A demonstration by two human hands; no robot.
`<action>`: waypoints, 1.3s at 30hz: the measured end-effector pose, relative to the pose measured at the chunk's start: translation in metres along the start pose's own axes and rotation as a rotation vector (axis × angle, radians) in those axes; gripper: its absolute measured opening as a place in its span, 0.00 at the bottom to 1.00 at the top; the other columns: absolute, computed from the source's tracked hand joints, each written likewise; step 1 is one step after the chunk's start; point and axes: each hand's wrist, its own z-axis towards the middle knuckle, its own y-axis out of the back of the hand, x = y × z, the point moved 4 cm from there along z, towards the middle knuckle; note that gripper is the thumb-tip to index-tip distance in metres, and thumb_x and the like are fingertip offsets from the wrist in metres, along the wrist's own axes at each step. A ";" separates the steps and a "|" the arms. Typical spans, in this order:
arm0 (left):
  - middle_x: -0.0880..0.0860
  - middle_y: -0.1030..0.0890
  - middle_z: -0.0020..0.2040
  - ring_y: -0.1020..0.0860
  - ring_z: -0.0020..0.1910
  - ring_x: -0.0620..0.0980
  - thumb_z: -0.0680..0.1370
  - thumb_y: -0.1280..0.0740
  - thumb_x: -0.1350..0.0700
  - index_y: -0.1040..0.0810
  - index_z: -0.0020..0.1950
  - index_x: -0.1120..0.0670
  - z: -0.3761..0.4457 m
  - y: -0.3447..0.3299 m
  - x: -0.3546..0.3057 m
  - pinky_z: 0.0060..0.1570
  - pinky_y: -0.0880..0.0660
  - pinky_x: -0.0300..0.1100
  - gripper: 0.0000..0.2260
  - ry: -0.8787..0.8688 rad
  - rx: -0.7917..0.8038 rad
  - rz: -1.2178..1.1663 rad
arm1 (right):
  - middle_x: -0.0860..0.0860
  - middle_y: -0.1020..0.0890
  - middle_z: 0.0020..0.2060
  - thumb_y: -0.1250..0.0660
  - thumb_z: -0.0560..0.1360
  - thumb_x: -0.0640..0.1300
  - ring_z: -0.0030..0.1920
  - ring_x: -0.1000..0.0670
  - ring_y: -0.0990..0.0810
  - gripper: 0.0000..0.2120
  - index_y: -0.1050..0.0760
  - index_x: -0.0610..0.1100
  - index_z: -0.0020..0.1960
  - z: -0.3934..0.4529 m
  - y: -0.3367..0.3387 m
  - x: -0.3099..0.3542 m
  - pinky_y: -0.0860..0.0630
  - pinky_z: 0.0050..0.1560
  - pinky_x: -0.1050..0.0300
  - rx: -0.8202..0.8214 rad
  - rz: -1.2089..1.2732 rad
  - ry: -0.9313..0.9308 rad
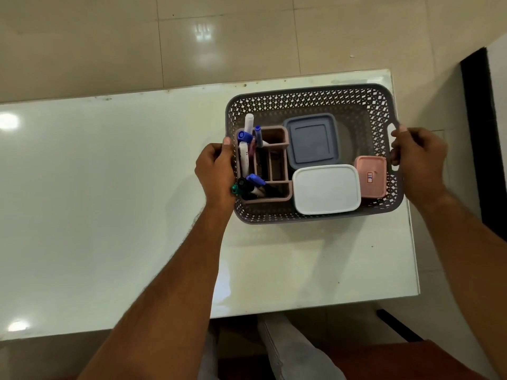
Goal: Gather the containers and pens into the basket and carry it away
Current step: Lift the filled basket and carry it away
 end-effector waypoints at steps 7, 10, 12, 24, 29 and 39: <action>0.48 0.21 0.32 0.25 0.36 0.48 0.82 0.36 0.49 0.21 0.34 0.51 0.002 -0.006 -0.001 0.42 0.24 0.48 0.17 0.031 0.081 0.066 | 0.54 0.27 0.22 0.38 0.84 0.47 0.20 0.55 0.33 0.16 0.19 0.47 0.40 0.002 -0.005 -0.001 0.36 0.23 0.64 0.016 0.122 -0.098; 0.47 0.22 0.31 0.26 0.36 0.49 0.82 0.35 0.49 0.22 0.32 0.49 0.000 -0.006 -0.002 0.41 0.25 0.48 0.18 0.043 0.082 0.041 | 0.55 0.28 0.21 0.37 0.83 0.47 0.21 0.54 0.34 0.16 0.19 0.47 0.38 0.006 -0.005 -0.005 0.37 0.25 0.62 0.006 0.136 -0.111; 0.48 0.23 0.31 0.27 0.36 0.49 0.82 0.35 0.51 0.23 0.32 0.51 -0.002 -0.006 -0.001 0.41 0.26 0.47 0.18 0.042 0.079 -0.005 | 0.56 0.28 0.21 0.37 0.83 0.48 0.22 0.55 0.33 0.17 0.19 0.48 0.38 0.007 -0.004 -0.006 0.36 0.25 0.61 0.002 0.120 -0.107; 0.48 0.22 0.33 0.26 0.33 0.44 0.83 0.34 0.51 0.21 0.41 0.58 -0.008 -0.004 0.003 0.38 0.25 0.43 0.14 -0.164 0.012 0.041 | 0.56 0.20 0.34 0.37 0.82 0.49 0.33 0.59 0.25 0.15 0.15 0.41 0.52 0.004 0.002 -0.007 0.28 0.40 0.57 -0.031 -0.099 0.110; 0.48 0.22 0.34 0.25 0.35 0.46 0.83 0.35 0.51 0.22 0.40 0.54 -0.006 -0.005 0.006 0.39 0.24 0.45 0.13 -0.161 0.060 0.018 | 0.47 0.17 0.39 0.36 0.82 0.50 0.40 0.50 0.20 0.15 0.16 0.41 0.52 0.005 0.003 -0.010 0.19 0.47 0.42 -0.005 -0.060 0.113; 0.60 0.26 0.38 0.29 0.38 0.56 0.84 0.37 0.53 0.24 0.44 0.65 -0.010 -0.008 0.004 0.35 0.28 0.44 0.17 -0.115 0.125 -0.069 | 0.54 0.18 0.37 0.33 0.82 0.49 0.38 0.58 0.24 0.14 0.16 0.38 0.51 0.002 0.001 -0.010 0.24 0.44 0.60 0.054 -0.048 0.136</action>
